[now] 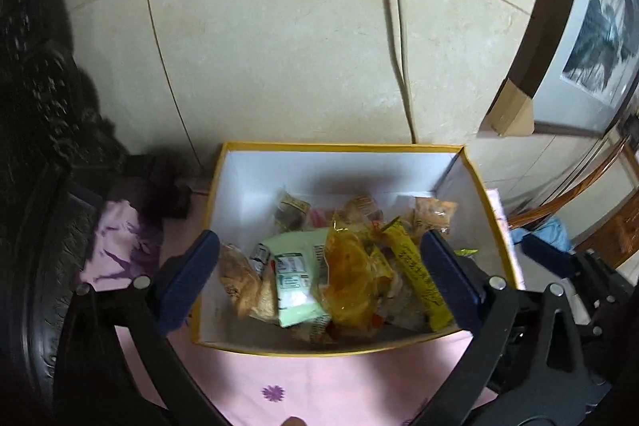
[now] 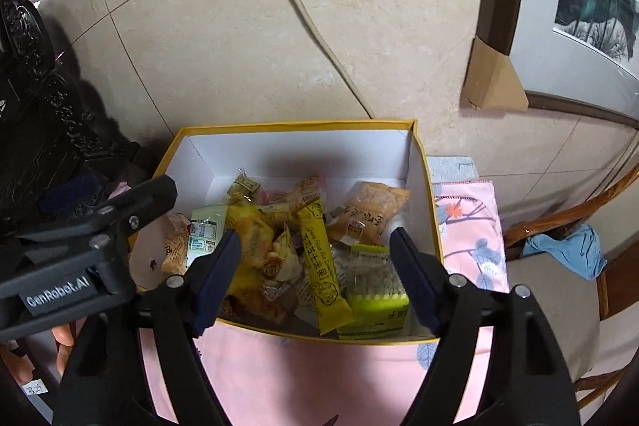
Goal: Organize snacks
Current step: 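Carry the rice cracker bar and bun pack into the yellow box and release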
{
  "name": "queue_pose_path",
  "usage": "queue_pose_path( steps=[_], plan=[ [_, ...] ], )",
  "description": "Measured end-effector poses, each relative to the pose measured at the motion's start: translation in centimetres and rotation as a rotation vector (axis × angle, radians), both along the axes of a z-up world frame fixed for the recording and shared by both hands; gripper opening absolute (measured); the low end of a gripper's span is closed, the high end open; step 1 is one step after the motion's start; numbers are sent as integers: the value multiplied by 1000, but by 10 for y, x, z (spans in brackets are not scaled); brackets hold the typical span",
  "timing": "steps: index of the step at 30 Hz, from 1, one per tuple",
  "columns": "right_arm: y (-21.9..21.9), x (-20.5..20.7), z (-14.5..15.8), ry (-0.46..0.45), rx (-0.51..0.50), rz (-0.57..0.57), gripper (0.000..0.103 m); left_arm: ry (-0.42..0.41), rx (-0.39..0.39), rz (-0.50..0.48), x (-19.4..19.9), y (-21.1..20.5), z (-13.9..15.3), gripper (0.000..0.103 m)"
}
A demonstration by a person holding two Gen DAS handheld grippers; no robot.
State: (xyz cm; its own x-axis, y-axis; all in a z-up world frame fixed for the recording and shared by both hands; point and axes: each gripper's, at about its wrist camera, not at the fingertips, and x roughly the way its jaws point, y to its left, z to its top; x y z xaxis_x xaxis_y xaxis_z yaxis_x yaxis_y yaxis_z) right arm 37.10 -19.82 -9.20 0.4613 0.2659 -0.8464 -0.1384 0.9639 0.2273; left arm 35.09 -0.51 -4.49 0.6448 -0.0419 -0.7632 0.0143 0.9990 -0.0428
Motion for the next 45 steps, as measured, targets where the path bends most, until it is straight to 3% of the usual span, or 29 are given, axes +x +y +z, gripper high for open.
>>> queue_pose_path(
  steps=[2, 6, 23, 28, 33, 45],
  plan=[
    [-1, -2, 2, -8, -9, -11, 96, -6, 6, 7, -2, 0, 1, 101],
    [-3, -3, 6, -15, -25, -33, 102, -7, -23, 14, -4, 1, 5, 101],
    [-3, -7, 8, -26, -25, -23, 102, 16, -13, 24, -5, -1, 5, 101],
    [-1, -8, 6, -22, -31, -18, 102, 20, 53, 47, -4, -5, 3, 101],
    [0, -8, 5, -17, -29, -17, 102, 10, 14, 53, -6, 0, 3, 101],
    [2, -9, 7, -22, -26, -13, 102, -9, 38, 39, -10, -5, 6, 101]
  ],
)
